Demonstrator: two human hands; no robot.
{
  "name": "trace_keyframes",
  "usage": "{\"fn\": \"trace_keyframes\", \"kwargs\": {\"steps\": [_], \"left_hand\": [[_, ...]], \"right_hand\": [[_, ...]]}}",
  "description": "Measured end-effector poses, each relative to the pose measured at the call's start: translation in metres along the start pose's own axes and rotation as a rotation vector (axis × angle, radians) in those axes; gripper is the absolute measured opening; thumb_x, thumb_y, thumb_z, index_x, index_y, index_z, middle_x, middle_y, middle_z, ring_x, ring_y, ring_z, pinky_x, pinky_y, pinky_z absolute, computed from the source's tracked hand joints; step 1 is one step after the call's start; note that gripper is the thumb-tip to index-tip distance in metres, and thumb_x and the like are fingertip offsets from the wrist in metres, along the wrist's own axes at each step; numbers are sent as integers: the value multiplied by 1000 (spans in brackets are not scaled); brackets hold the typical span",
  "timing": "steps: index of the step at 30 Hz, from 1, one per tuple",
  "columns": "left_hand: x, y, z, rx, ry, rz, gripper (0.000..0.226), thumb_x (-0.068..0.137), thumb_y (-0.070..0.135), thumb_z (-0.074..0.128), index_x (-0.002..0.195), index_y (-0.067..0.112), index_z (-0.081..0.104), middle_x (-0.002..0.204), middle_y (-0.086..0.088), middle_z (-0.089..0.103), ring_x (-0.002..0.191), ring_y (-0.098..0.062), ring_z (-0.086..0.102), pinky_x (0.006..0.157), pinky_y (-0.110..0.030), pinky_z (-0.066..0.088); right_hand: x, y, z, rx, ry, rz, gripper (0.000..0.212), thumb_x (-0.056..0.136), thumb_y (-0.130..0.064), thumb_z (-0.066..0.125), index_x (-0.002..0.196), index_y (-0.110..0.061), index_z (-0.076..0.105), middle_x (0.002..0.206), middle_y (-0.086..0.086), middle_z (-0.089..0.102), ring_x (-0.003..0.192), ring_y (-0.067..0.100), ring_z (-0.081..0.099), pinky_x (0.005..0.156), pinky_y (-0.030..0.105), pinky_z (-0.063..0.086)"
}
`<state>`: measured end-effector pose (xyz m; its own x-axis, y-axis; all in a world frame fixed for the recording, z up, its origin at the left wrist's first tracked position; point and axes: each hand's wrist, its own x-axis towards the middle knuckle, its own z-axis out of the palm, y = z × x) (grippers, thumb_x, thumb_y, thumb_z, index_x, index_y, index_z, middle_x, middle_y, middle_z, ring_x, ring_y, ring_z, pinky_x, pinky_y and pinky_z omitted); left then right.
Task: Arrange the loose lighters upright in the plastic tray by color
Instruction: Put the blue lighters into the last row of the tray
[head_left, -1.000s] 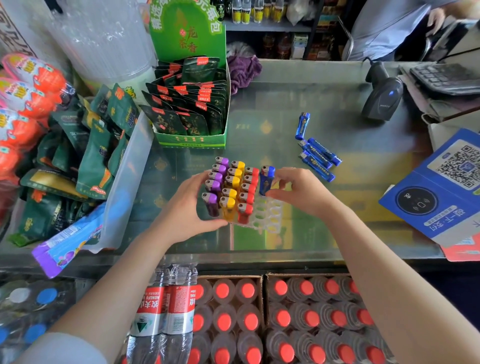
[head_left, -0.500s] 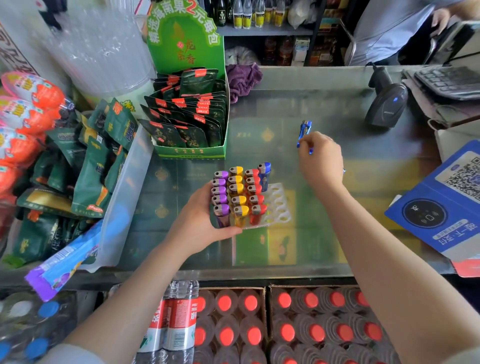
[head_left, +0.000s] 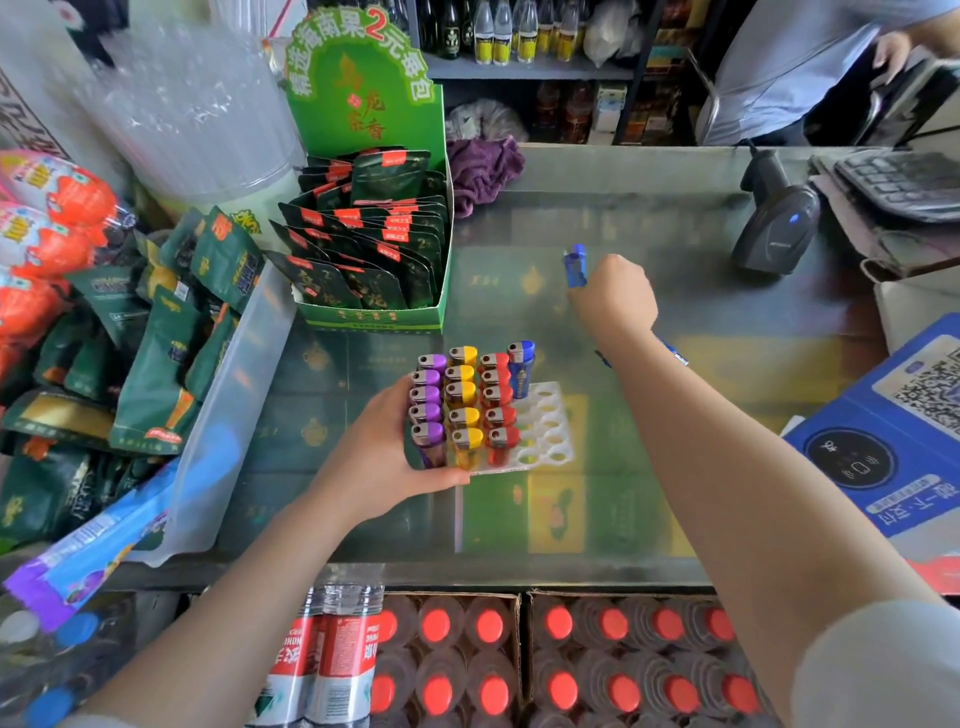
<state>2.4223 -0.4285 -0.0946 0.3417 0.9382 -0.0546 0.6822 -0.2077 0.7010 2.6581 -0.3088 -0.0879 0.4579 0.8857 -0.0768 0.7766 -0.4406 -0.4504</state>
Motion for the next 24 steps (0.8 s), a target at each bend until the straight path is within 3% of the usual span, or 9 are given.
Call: {"fn": "trace_keyframes", "kwargs": {"steps": [2, 3, 5, 9, 13, 17, 19, 21, 24], "left_hand": [[-1, -1, 1, 6, 0, 2, 78, 55, 41, 81, 122, 32, 42, 103, 39, 36, 103, 4, 38, 86, -21, 33], [-1, -1, 1, 2, 5, 0, 79, 54, 41, 82, 122, 31, 42, 105, 37, 39, 103, 2, 40, 86, -22, 35], [-1, -2, 0, -9, 12, -15, 80, 53, 42, 83, 121, 31, 42, 107, 28, 46, 102, -1, 44, 85, -24, 37], [-1, -4, 0, -15, 6, -52, 83, 50, 44, 83, 121, 32, 42, 116, 14, 55, 104, -8, 50, 88, -32, 43], [-6, -5, 1, 0, 4, -55, 84, 49, 46, 83, 121, 31, 42, 118, 11, 55, 104, -9, 51, 89, -31, 42], [-14, -5, 3, 15, -12, -42, 80, 51, 47, 82, 119, 31, 44, 118, 11, 54, 109, -10, 50, 93, -35, 42], [-18, -4, 3, 15, -18, -32, 79, 52, 46, 82, 120, 29, 46, 117, 13, 53, 110, -10, 48, 94, -37, 42], [-22, -2, 2, 25, -21, -18, 77, 54, 43, 81, 120, 29, 46, 111, 19, 48, 108, -6, 45, 93, -33, 39], [-28, -3, 4, 25, -7, 11, 76, 57, 39, 81, 123, 28, 44, 108, 22, 42, 106, -2, 39, 92, -29, 35]], "right_hand": [[-3, -7, 1, -41, -31, -47, 8, 81, -2, 47, 77, -3, 54, 91, 20, 57, 92, 34, 57, 70, 34, 43], [-6, -10, 3, -52, -45, -84, 14, 80, 0, 46, 86, 0, 59, 92, 21, 60, 90, 36, 57, 70, 35, 44], [-15, -12, 3, -34, -100, -141, 21, 76, 1, 48, 90, 3, 63, 77, 20, 58, 73, 34, 53, 62, 30, 40], [-46, -3, -16, 251, -202, -199, 15, 72, -8, 66, 85, -4, 69, 70, 10, 60, 62, 21, 49, 51, 22, 37], [-97, 23, -28, 553, -249, -263, 15, 70, -10, 73, 81, -9, 63, 69, 1, 65, 62, 14, 60, 64, 24, 49], [-127, 45, -13, 696, -265, -244, 26, 71, -5, 74, 67, -24, 57, 68, -5, 66, 61, 7, 61, 63, 18, 48], [-136, 48, -3, 640, -225, -253, 24, 69, -9, 75, 66, -26, 59, 69, -2, 66, 63, 10, 58, 61, 19, 44], [-142, 46, 5, 524, -182, -311, 13, 68, -13, 77, 71, -17, 65, 72, 4, 67, 62, 14, 53, 60, 21, 40], [-146, 41, 7, 413, -131, -395, 11, 70, -13, 75, 77, -11, 68, 71, -4, 63, 57, 3, 46, 57, 9, 36]]}}
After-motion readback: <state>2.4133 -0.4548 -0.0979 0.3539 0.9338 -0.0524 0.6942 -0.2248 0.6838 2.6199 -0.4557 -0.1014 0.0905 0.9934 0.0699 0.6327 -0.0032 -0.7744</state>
